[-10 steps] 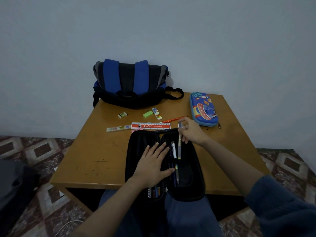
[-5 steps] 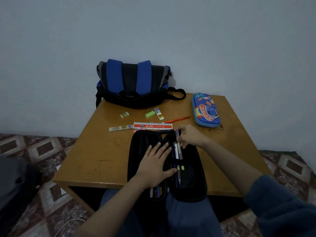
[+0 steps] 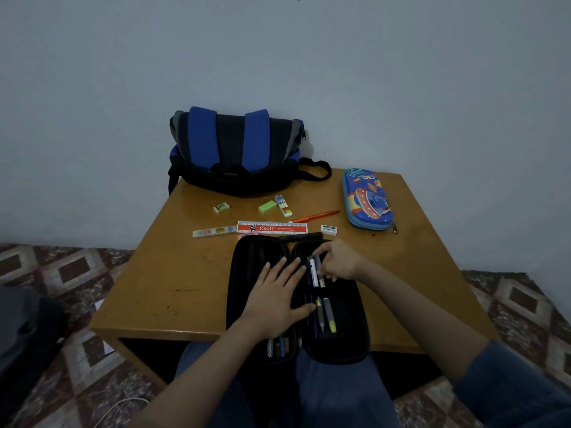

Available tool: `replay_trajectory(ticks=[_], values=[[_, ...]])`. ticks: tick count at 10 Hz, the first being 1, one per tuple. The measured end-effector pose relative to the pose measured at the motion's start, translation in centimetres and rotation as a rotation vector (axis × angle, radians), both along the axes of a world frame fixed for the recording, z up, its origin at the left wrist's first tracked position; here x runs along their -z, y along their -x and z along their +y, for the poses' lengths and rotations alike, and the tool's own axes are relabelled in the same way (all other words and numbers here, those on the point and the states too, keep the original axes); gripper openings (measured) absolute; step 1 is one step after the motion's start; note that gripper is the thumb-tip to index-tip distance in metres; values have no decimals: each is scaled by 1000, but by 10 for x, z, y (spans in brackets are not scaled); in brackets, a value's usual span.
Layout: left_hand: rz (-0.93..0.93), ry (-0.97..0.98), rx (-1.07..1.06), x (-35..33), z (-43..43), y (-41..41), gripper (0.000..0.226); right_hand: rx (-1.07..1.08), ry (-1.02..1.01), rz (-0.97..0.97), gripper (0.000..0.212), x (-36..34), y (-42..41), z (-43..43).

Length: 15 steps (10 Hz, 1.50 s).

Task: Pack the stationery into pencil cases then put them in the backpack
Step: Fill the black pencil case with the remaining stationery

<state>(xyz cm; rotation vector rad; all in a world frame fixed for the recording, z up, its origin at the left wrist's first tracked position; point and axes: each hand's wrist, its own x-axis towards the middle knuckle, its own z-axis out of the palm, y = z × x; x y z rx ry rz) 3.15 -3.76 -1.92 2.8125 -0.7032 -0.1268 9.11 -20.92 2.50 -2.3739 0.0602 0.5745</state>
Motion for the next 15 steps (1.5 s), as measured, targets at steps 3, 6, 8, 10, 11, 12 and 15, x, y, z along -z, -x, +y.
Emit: replay_trajectory(ticks=[3,6,8,10,11,12,15], values=[[11,-4,3,1,0,-1,76,-8,37,13,45,-1,2,0],[72,94,-17,-12,19,-16,66,87,94,-380,26,-17,-20,-10],[108,56,-14,-6,22,-15,64,18,392,-523,23,-13,-44,0],[115,41,-16,-5,23,-17,65,-27,526,-471,26,-6,-66,11],[119,31,-14,-5,21,-16,65,-79,562,-430,34,-6,-72,13],[111,29,-14,-4,21,-17,65,-113,579,-418,46,-6,-76,13],[102,24,-21,-2,20,-16,65,-169,675,-459,29,6,-86,17]])
